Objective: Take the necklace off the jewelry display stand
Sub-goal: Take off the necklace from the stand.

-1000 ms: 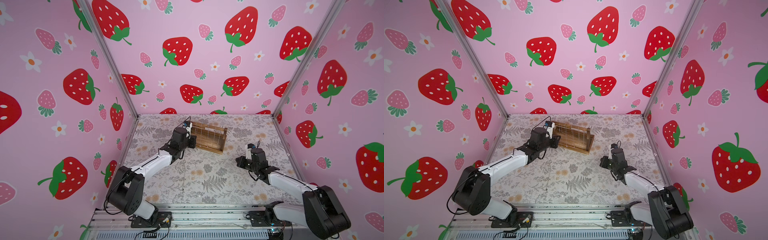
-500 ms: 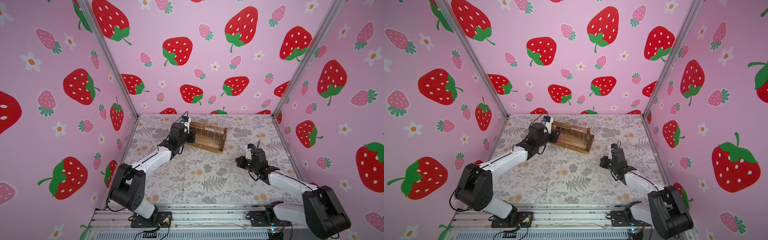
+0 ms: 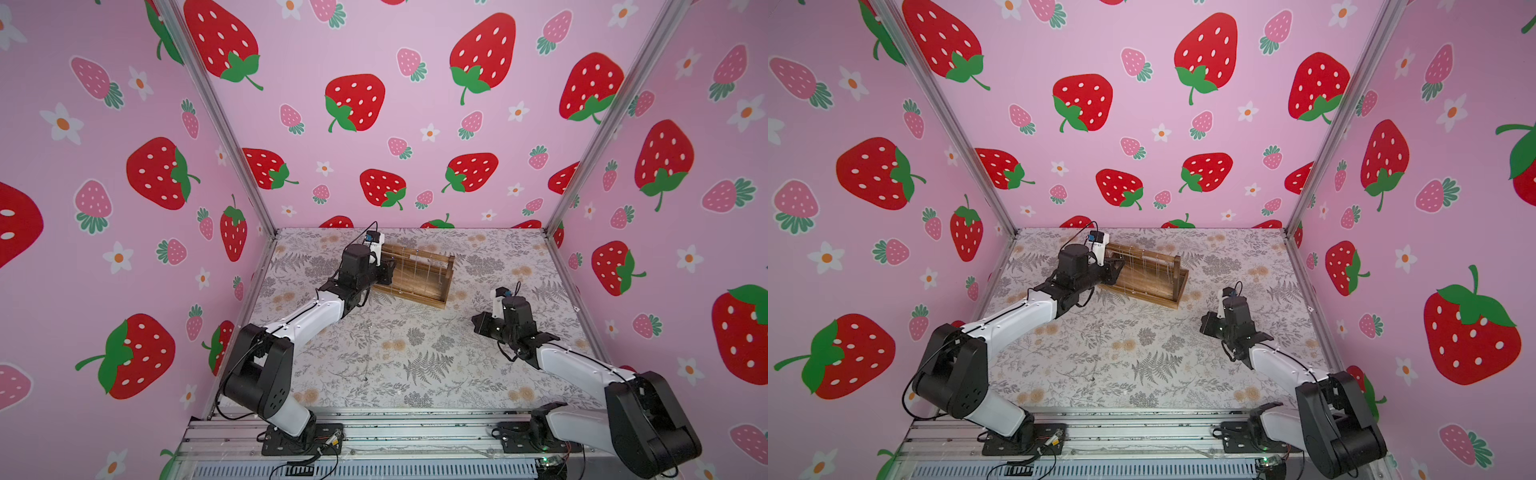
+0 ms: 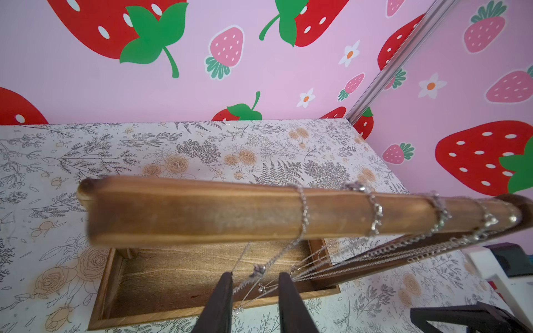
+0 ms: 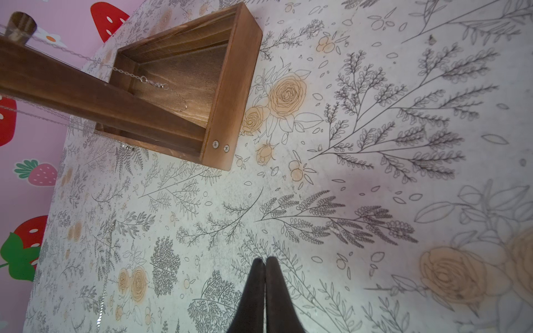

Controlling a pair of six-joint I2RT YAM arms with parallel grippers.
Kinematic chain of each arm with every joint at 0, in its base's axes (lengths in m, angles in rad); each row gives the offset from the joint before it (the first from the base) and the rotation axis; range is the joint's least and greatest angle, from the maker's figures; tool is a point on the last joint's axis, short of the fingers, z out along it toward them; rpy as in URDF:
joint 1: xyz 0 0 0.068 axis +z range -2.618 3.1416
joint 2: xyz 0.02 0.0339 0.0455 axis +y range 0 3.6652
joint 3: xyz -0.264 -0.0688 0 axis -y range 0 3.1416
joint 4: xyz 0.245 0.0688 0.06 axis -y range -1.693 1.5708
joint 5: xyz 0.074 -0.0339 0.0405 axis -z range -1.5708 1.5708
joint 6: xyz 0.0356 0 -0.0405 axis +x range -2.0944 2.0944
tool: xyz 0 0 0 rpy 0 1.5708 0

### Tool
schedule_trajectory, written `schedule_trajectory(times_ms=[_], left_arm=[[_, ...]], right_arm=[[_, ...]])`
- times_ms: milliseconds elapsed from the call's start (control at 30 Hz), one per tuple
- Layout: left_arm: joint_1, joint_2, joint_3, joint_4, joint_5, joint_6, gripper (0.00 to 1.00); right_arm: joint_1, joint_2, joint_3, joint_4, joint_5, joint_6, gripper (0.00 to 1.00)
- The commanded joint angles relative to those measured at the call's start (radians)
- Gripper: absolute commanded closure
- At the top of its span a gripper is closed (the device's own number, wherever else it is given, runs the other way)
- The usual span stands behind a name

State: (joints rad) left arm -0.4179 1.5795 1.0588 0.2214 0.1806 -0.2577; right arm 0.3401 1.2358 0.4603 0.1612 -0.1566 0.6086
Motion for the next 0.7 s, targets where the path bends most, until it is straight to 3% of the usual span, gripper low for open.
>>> schedule_trajectory(times_ms=[0, 267, 467, 667], left_arm=[[0.002, 0.018, 0.054, 0.021, 0.017, 0.007, 0.71], [0.002, 0.036, 0.074, 0.015, 0.014, 0.007, 0.78], [0.001, 0.025, 0.069, 0.000, 0.009, 0.008, 0.99], [0.001, -0.046, 0.053, -0.054, -0.036, 0.000, 1.00]], right_arm=[[-0.004, -0.011, 0.003, 0.009, -0.010, 0.005, 0.93], [-0.004, -0.010, 0.003, 0.012, -0.009, 0.003, 0.93], [-0.004, -0.007, 0.003, 0.012, -0.008, 0.002, 0.93], [-0.004, -0.006, 0.003, 0.012, -0.009, 0.003, 0.93]])
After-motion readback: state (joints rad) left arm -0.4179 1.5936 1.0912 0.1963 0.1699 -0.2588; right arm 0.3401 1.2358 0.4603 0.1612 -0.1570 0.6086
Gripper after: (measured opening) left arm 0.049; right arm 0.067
